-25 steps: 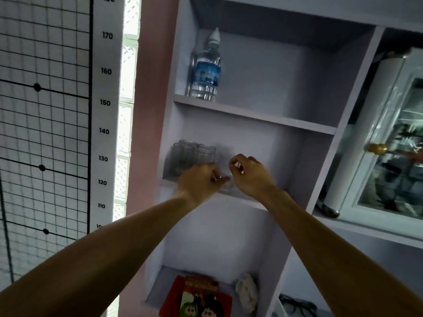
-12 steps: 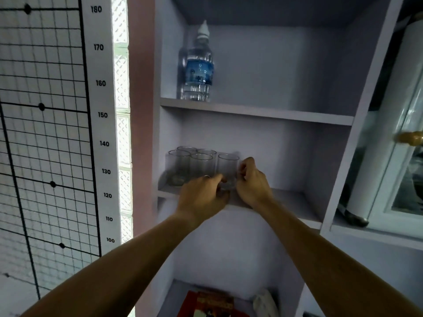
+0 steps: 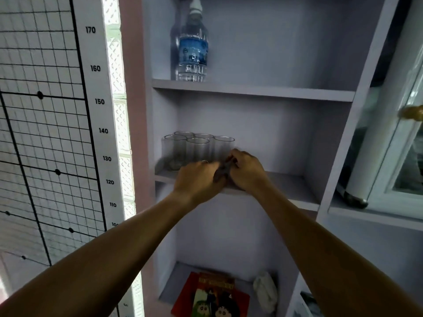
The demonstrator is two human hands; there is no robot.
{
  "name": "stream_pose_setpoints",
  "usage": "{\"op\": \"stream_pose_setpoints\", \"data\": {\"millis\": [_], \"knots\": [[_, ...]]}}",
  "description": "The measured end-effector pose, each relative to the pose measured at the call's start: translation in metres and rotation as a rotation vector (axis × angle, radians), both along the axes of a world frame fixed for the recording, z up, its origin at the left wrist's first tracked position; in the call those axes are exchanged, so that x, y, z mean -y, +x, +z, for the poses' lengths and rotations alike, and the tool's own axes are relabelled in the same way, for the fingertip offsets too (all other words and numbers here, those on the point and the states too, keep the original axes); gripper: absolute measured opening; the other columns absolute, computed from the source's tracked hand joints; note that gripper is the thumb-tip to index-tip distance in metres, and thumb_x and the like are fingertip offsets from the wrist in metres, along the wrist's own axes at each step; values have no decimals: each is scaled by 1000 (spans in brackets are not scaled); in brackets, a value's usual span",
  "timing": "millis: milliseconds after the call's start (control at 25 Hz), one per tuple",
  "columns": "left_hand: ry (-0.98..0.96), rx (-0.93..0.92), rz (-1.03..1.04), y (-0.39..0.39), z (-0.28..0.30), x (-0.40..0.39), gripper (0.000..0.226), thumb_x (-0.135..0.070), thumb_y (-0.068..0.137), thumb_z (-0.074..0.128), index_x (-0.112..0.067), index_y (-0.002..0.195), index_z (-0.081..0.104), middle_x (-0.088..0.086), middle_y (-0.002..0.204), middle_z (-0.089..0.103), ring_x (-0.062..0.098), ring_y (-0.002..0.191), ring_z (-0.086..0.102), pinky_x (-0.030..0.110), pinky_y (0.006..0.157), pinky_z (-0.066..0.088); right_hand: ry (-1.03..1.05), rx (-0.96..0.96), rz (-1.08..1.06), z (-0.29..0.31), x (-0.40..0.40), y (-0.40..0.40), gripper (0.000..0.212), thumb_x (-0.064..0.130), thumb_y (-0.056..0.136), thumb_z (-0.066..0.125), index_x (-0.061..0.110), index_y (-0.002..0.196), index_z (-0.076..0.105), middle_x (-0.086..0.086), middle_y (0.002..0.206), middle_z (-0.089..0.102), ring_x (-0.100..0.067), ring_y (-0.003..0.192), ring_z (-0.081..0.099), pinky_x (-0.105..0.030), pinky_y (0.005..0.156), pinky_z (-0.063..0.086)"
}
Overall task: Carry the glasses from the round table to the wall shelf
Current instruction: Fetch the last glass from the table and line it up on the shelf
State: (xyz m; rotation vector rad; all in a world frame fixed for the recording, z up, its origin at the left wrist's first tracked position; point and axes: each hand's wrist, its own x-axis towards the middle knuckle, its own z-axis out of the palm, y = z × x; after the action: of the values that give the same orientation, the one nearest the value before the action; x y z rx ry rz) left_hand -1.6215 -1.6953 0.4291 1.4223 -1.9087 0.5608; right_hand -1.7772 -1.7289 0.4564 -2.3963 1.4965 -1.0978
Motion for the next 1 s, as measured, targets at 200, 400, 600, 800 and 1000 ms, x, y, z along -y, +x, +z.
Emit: {"op": "stream_pose_setpoints", "data": {"millis": [200, 400, 600, 800, 1000], "knots": [[110, -202, -314, 21, -9, -13, 14, -34, 85, 59, -23, 81, 67, -7, 82, 69, 12, 74, 63, 32, 64, 53, 24, -59, -66, -12, 3, -6, 18, 11, 87, 49, 19, 99, 61, -11, 107, 68, -32, 95, 61, -28, 73, 41], [54, -348, -305, 58, -12, -20, 5, -25, 86, 68, -21, 85, 66, -9, 80, 68, 5, 72, 65, 19, 65, 51, -139, 87, 65, -10, -16, 16, 26, 23, 88, 55, 22, 114, 57, -9, 106, 67, -33, 89, 65, -35, 72, 53], [71, -448, -297, 72, -14, -27, 14, -21, 88, 66, -28, 96, 58, -9, 89, 70, 6, 81, 68, 11, 70, 55, -6, 60, 207, -14, -34, 61, 49, 32, 96, 48, 33, 143, 32, -13, 134, 57, -37, 108, 63, -50, 90, 55], [41, -452, -323, 66, 18, -24, 21, -37, 87, 69, -27, 97, 54, -8, 89, 70, 7, 79, 68, 19, 67, 55, -128, 105, 192, 21, -36, 55, 27, 40, 100, 43, 20, 118, 43, -12, 112, 68, -33, 94, 67, -40, 74, 54], [24, -355, -352, 47, 30, -28, 35, -61, 82, 63, -31, 96, 53, -10, 90, 65, 6, 78, 64, 26, 65, 56, -204, 128, 184, 30, -47, 25, 17, 41, 96, 47, 28, 98, 35, -2, 81, 63, -30, 68, 62, -35, 58, 45]]}}
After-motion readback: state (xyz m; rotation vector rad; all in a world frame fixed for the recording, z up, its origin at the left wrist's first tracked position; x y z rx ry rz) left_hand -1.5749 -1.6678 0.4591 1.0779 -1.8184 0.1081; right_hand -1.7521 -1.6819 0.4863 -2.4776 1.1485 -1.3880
